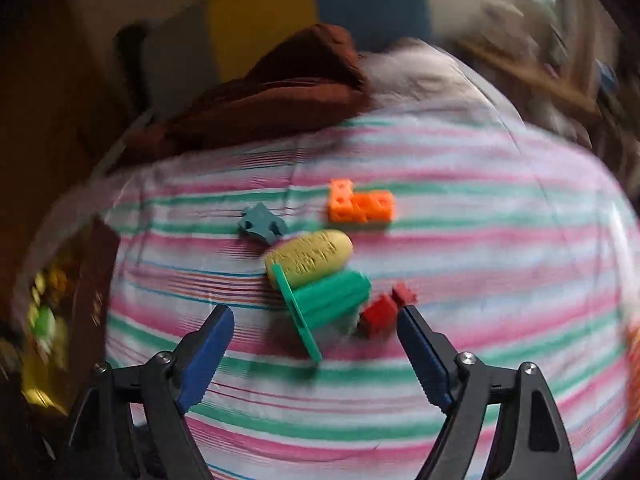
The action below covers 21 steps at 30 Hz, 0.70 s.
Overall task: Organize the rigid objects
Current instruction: 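Grasp the teal T-shaped piece with the right gripper while left holds the cup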
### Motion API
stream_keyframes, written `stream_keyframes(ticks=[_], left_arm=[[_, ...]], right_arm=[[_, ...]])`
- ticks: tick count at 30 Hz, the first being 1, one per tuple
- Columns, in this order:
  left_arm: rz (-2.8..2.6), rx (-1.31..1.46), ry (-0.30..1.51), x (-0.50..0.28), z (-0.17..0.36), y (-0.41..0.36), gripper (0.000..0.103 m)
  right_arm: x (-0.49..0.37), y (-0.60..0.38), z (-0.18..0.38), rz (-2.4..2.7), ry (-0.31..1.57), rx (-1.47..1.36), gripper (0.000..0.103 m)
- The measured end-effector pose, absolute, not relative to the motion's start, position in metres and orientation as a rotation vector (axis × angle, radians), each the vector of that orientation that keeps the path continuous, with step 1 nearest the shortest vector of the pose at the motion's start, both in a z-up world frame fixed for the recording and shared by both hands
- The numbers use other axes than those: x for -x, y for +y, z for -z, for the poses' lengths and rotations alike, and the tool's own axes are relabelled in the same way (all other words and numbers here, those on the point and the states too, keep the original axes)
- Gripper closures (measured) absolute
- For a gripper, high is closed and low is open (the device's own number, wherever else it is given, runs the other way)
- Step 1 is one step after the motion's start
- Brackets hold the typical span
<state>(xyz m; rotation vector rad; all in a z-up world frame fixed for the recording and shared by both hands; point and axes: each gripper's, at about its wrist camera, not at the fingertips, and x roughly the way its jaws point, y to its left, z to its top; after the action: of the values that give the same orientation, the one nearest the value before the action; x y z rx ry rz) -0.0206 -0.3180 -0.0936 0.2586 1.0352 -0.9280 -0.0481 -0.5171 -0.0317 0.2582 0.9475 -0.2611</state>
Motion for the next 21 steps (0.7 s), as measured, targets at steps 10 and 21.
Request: stream_keyframes(ticks=[10, 21], left_arm=[[0.934, -0.247, 1.044, 0.018, 0.095, -0.319, 0.046], [0.917, -0.227, 1.051, 0.018, 0.091, -0.310, 0.047]], right_arm=[[-0.003, -0.527, 0.081, 0.211, 1.189, -0.083, 0.018], [0.053, -0.485, 0.065, 0.144, 1.092, -0.140, 0.037]])
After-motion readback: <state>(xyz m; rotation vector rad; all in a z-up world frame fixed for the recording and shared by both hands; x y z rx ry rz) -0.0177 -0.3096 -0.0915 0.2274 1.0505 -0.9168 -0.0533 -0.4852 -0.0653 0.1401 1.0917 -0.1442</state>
